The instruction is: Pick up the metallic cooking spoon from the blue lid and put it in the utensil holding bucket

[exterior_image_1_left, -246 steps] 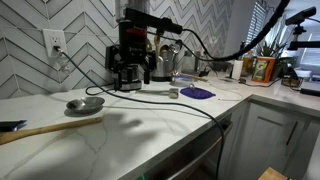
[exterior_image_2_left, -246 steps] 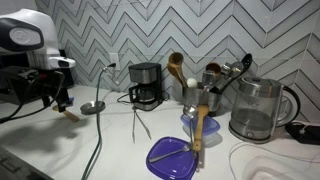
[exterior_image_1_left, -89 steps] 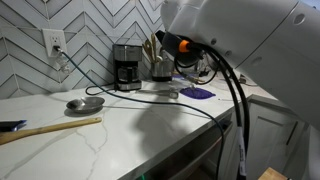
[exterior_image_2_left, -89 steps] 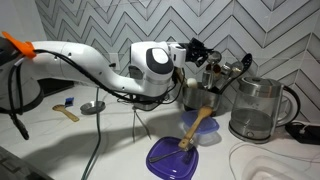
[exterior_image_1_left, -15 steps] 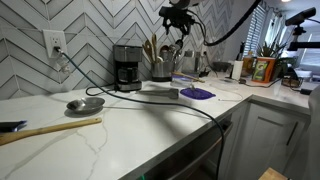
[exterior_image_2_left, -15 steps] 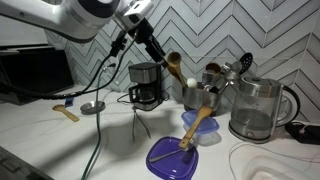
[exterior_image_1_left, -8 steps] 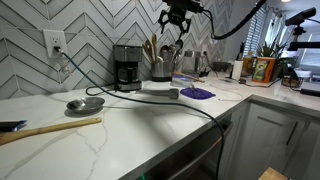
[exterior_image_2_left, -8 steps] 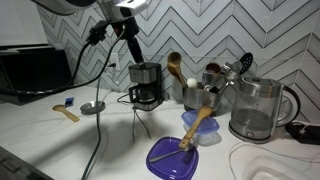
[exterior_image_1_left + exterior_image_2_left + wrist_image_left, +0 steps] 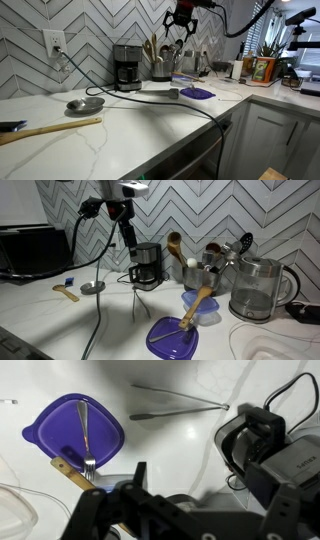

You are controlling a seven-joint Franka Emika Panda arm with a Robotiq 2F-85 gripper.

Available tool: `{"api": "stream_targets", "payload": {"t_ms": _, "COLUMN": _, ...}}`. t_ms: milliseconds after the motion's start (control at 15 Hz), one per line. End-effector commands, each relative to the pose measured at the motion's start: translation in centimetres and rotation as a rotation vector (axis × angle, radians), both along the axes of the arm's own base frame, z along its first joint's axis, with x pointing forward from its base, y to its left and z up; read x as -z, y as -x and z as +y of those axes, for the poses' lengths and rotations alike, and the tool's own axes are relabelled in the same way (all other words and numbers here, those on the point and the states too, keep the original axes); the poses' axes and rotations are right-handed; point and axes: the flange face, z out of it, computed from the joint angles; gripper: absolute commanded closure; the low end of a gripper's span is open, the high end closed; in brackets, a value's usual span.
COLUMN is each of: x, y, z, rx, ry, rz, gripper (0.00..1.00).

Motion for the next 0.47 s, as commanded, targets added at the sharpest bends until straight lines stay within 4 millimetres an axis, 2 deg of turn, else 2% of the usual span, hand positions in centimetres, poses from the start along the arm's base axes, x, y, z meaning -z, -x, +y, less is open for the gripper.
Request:
{"api": "stream_targets", "payload": {"t_ms": 0, "x": 0.11, "y": 0.20, "z": -0.20, "rx": -0.025, "ry": 0.003, "rz": 0.022, "gripper": 0.00}}
{"api": "stream_targets", "payload": {"t_ms": 400, "x": 0.35, "y": 0.51, "z": -0.41, "rx": -0.060, "ry": 0.007, "rz": 0.046, "gripper": 0.00}}
